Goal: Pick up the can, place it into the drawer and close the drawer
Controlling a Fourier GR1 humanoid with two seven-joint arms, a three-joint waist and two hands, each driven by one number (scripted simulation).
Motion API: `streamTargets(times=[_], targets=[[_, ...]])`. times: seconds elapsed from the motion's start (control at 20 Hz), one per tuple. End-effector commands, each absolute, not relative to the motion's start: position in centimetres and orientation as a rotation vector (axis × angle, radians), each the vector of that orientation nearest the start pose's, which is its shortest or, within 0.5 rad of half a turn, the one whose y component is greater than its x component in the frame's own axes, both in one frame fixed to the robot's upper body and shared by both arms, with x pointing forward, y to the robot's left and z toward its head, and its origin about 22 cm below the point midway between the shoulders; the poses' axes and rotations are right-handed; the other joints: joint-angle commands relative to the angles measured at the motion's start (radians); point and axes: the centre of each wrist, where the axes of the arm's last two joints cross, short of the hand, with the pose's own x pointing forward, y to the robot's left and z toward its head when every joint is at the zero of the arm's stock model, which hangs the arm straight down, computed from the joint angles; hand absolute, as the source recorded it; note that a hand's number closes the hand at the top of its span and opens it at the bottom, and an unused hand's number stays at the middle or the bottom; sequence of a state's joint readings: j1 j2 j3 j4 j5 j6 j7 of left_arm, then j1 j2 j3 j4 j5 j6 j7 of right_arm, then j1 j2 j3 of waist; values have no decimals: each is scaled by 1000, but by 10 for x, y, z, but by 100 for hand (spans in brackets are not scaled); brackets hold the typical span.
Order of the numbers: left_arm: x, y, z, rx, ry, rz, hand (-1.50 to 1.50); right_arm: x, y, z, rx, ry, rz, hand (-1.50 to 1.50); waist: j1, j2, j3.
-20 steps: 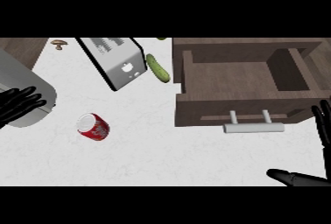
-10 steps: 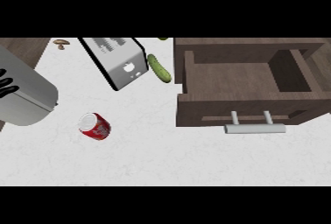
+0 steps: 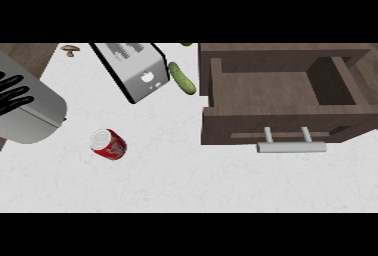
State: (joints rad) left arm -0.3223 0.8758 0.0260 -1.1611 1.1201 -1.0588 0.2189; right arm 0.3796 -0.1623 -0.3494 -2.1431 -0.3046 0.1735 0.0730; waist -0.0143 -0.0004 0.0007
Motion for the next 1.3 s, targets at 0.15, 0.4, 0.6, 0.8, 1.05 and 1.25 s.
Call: streamTargets(times=[0.15, 0.4, 0.6, 0.8, 1.05, 1.25], targets=[[318, 410, 116, -872, -1357, -585, -150, 114, -353, 97, -197, -1776, -94, -150, 3, 0, 0], [314, 414, 105, -840, -1329, -564, -150, 91, -355, 96, -201, -1785, -104, -150, 3, 0, -1], [321, 383, 99, -818, -1319, -575, -150, 100, -370, 96, -175, -1776, -86, -150, 6, -1, 0], [321, 377, 86, -808, -1323, -573, -150, 92, -363, 95, -199, -1770, -89, -150, 7, 0, -1], [318, 371, 44, -793, -1310, -591, -150, 78, -364, 106, -196, -1784, -78, -150, 0, 0, -1], [315, 374, 26, -728, -1288, -576, -150, 86, -374, 90, -195, -1772, -86, -150, 3, 2, -1]])
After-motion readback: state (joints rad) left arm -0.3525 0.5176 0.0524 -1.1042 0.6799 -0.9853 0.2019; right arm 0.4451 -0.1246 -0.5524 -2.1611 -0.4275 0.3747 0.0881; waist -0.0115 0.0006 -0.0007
